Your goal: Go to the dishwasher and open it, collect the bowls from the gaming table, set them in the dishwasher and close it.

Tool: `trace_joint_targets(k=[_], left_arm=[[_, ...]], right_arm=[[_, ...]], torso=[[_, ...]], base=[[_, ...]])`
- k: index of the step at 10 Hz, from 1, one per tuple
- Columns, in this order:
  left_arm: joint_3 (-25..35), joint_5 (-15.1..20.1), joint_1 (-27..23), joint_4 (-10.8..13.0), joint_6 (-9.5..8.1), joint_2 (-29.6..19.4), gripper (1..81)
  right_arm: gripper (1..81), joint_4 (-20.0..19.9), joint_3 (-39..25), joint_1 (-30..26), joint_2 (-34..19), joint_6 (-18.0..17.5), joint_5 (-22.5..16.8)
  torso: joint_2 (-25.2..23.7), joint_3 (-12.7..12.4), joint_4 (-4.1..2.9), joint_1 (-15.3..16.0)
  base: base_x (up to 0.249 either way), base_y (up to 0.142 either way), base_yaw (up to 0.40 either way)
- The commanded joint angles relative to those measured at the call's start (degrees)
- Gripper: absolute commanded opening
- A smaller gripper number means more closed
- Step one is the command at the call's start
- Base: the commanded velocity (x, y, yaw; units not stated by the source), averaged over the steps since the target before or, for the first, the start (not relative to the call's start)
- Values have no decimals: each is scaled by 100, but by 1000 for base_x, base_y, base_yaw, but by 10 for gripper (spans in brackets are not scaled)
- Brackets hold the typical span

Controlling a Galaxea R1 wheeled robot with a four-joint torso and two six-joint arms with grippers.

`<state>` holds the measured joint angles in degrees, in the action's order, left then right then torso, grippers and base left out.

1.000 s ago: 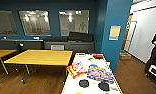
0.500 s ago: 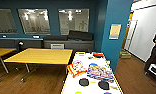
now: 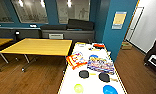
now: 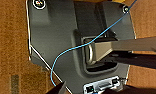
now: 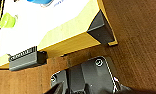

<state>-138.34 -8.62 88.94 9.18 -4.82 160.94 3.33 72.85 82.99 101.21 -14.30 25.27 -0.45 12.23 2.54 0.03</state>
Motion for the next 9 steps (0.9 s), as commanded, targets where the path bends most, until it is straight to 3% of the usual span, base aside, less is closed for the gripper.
trace_joint_targets(k=[1, 4, 7, 9], left_arm=[[35, 317, -92, -4, -28, -62, 811], [35, 317, -100, -13, -28, -44, 811], [-132, 326, -100, -13, -125, 35, 811], [-378, 326, -100, -21, -134, 167, 811]], right_arm=[[811, -579, -387, -1350, -722, -99, -576], [811, -1238, -387, -2536, -783, -126, -1288], [811, -2310, -185, -3932, -643, -178, -2571], [811, -2758, 228, -4347, -414, -187, -2835]], torso=[[0, -22, 0, 0], [5, 120, 0, 5], [7, 111, 0, 7], [7, 113, 0, 7]], base=[[0, 0, 0], [0, 0, 0], [0, 0, 0], [0, 0, 0]])
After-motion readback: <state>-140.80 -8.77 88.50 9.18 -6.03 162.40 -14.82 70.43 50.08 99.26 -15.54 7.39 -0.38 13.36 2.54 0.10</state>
